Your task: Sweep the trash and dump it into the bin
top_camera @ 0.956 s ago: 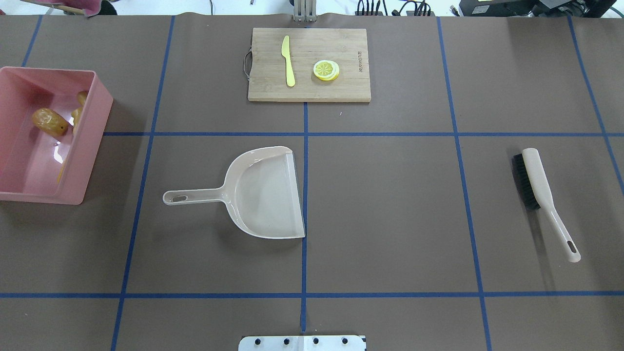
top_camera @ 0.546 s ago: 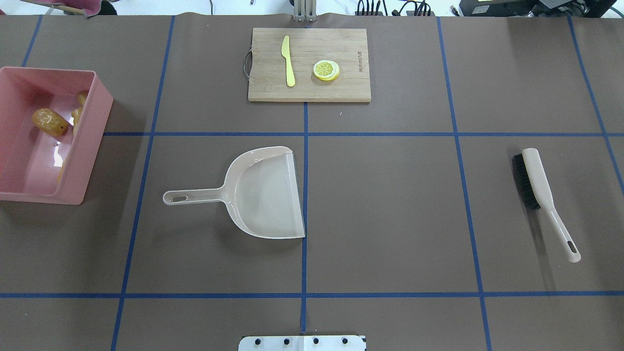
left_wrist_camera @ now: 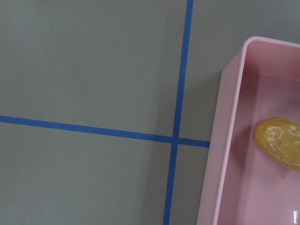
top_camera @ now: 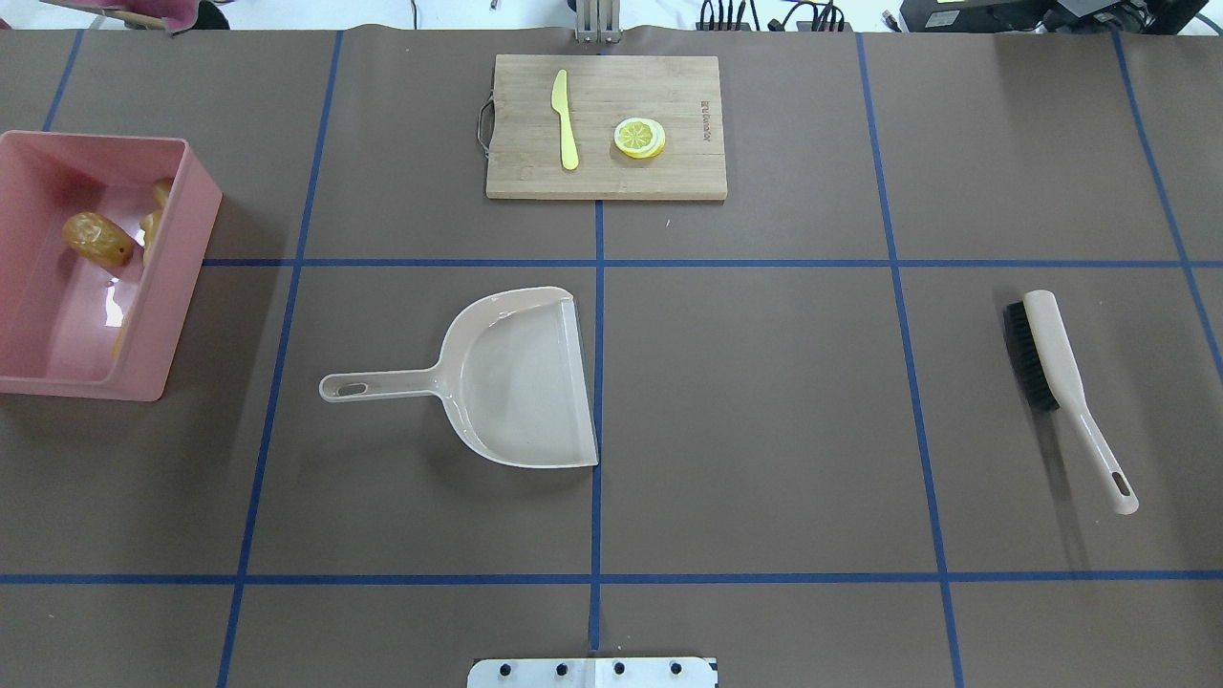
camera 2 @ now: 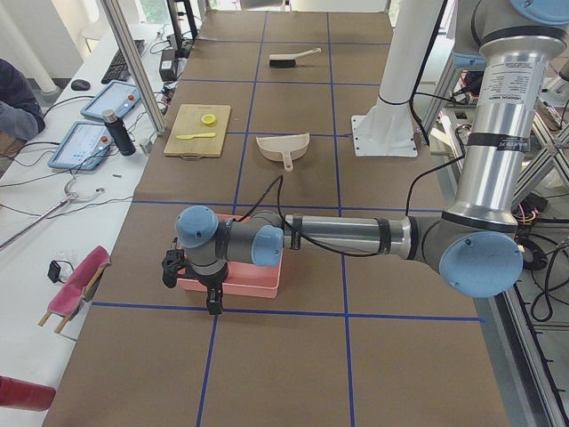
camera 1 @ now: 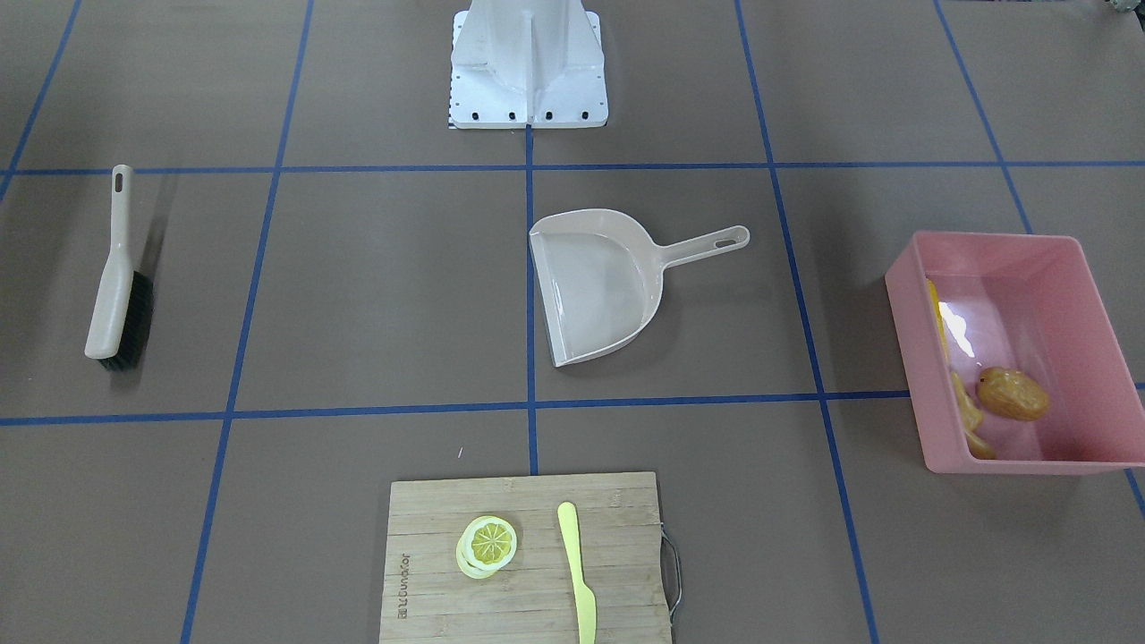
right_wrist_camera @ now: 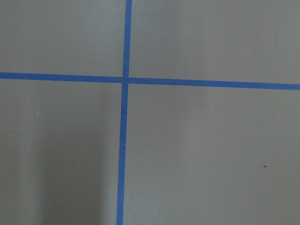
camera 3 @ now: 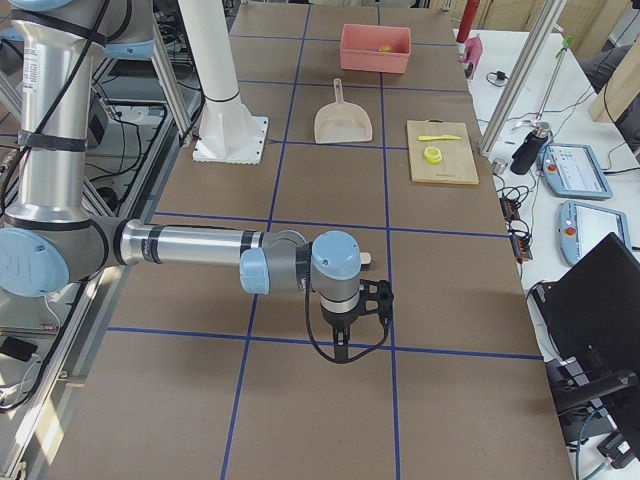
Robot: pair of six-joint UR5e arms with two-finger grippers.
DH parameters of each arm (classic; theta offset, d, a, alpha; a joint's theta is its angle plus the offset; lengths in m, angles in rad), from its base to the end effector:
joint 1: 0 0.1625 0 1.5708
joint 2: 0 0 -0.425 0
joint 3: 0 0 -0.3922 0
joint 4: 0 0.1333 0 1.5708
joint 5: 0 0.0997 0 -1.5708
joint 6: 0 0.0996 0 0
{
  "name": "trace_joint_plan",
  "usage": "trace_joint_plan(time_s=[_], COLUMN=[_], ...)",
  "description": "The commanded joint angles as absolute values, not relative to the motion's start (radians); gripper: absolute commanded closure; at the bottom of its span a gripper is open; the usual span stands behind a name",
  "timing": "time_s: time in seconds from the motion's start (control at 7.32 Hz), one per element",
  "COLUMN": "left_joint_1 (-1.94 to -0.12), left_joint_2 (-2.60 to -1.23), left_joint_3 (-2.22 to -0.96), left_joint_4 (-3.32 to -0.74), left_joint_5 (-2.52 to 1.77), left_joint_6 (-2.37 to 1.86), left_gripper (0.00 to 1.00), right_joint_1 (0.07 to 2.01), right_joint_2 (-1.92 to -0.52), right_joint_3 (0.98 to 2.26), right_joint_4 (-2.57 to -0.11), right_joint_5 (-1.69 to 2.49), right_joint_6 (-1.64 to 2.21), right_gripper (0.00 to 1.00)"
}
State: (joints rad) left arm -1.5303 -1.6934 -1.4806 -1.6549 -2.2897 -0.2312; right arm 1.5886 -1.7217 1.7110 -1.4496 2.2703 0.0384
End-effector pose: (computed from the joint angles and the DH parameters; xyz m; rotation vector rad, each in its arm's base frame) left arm -0.0453 -0.5540 0.6345 0.0132 0.7271 -0.1403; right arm 0.0769 -0.4345 0.6516 0.0987 -0.6998 0.0152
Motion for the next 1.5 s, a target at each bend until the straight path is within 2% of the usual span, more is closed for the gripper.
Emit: trace_joint_plan(time_s=[0.0, 1.37], left_joint_1=[-1.529, -1.531], left_joint_2=[-1.674, -1.671], left_joint_3=[-1.486, -1.480], left_joint_4=[-1.658, -1.681], left_joint_5=[-2.285, -2.326], left_joint_6=[-0.229, -0.198], left_gripper=[0.01, 0.01], right_joint_1=[1.589, 1.591], right_joint_2=[-1.717, -1.726], right_joint_3=[1.706, 1.707], right_joint_4=[-1.450, -1.448], right_joint_5=[2.272, 2.275], right_joint_6=[0.038, 0.048], right_gripper=[0.00, 0.00])
